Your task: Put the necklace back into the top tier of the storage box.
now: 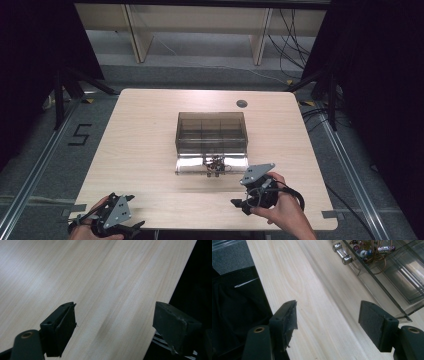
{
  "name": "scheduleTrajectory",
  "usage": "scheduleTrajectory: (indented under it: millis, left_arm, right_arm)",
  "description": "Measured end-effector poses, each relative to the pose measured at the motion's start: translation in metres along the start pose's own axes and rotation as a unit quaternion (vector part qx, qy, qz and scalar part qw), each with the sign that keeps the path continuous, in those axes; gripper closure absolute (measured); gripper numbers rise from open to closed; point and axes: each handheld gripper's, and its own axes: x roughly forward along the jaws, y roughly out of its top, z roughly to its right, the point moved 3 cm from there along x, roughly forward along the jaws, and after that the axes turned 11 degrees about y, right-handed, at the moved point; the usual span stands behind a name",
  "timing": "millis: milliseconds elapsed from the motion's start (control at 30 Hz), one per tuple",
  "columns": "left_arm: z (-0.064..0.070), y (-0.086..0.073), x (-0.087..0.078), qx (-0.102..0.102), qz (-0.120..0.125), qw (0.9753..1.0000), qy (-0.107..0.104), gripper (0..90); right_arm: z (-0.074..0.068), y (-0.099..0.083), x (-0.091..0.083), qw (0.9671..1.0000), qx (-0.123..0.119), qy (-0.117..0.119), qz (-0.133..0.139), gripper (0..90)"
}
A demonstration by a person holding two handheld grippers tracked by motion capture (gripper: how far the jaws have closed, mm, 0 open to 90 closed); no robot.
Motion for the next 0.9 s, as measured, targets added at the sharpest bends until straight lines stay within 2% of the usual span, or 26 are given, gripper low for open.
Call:
scheduleTrajectory:
  millis: [33,67,133,167,200,233,267,300,367,433,533,567,667,700,733,867,900]
  left_arm:
    - [0.0,0.0,0.0,0.001,0.0,1.0,0.001,18.1]
    - [0.0,0.0,0.0,0.003,-0.001,1.0,0.001,18.1]
    - [0.0,0.0,0.0,0.001,0.0,1.0,-0.003,18.1]
    - [-0.001,0.0,0.0,0.008,-0.003,1.0,0.004,18.1]
    - [-0.001,0.0,-0.001,0.009,-0.004,1.0,0.001,18.1]
    - [-0.001,0.0,-0.001,0.006,-0.005,1.0,0.001,18.1]
    - [-0.001,0.0,-0.001,0.006,-0.005,1.0,0.001,18.1]
    - [0.0,0.0,-0.001,-0.001,-0.001,1.0,-0.001,18.1]
    - [0.0,0.0,0.0,0.001,0.001,1.0,0.004,18.1]
    - [0.0,0.0,0.0,0.002,0.001,1.0,0.003,18.1]
    - [-0.001,0.0,0.0,0.009,-0.004,1.0,0.001,18.1]
    - [0.0,0.0,0.0,0.009,-0.004,1.0,0.001,18.1]
    - [0.0,0.0,0.0,0.001,0.0,1.0,-0.004,18.1]
    - [-0.001,0.0,0.0,0.002,-0.001,1.0,-0.006,18.1]
    - [-0.001,0.0,0.0,0.001,0.0,1.0,-0.005,18.1]
    - [0.0,0.0,-0.001,0.0,0.0,0.9999,-0.01,18.1]
    - [0.0,0.0,-0.001,0.001,0.0,1.0,-0.01,18.1]
  right_arm:
    - [0.0,-0.001,0.0,1.0,0.001,-0.002,0.0,31.7]
    - [0.001,-0.001,0.001,1.0,-0.008,0.002,0.001,31.7]
    - [-0.001,-0.002,0.002,1.0,-0.001,0.0,0.008,31.1]
    - [-0.001,-0.003,0.002,1.0,-0.001,0.0,0.007,30.7]
    - [-0.001,-0.003,0.002,0.9999,-0.006,-0.002,0.009,30.6]
    - [-0.002,-0.004,0.003,0.9999,0.001,0.001,0.01,30.4]
    - [-0.002,-0.004,0.005,0.9999,-0.006,0.0,0.015,29.7]
    - [-0.002,-0.005,0.005,0.9999,-0.003,0.001,0.011,29.3]
    - [-0.003,-0.007,0.007,0.9998,0.007,-0.002,0.017,29.3]
    - [-0.002,-0.009,0.008,0.9999,0.0,0.005,0.011,29.2]
    - [-0.002,-0.011,0.011,0.9998,0.007,0.008,0.017,28.3]
    - [-0.002,-0.012,0.011,0.9998,0.014,0.001,0.017,28.2]
    - [-0.001,-0.014,0.013,0.9997,0.015,-0.001,0.019,27.3]
    - [-0.002,-0.015,0.012,0.9997,0.013,0.011,0.015,27.0]
    - [-0.003,-0.017,0.012,0.9997,0.019,0.008,0.014,26.7]
    - [-0.002,-0.021,0.016,0.9996,0.02,0.002,0.021,25.4]
    - [-0.002,-0.022,0.016,0.9995,0.018,0.01,0.025,24.8]
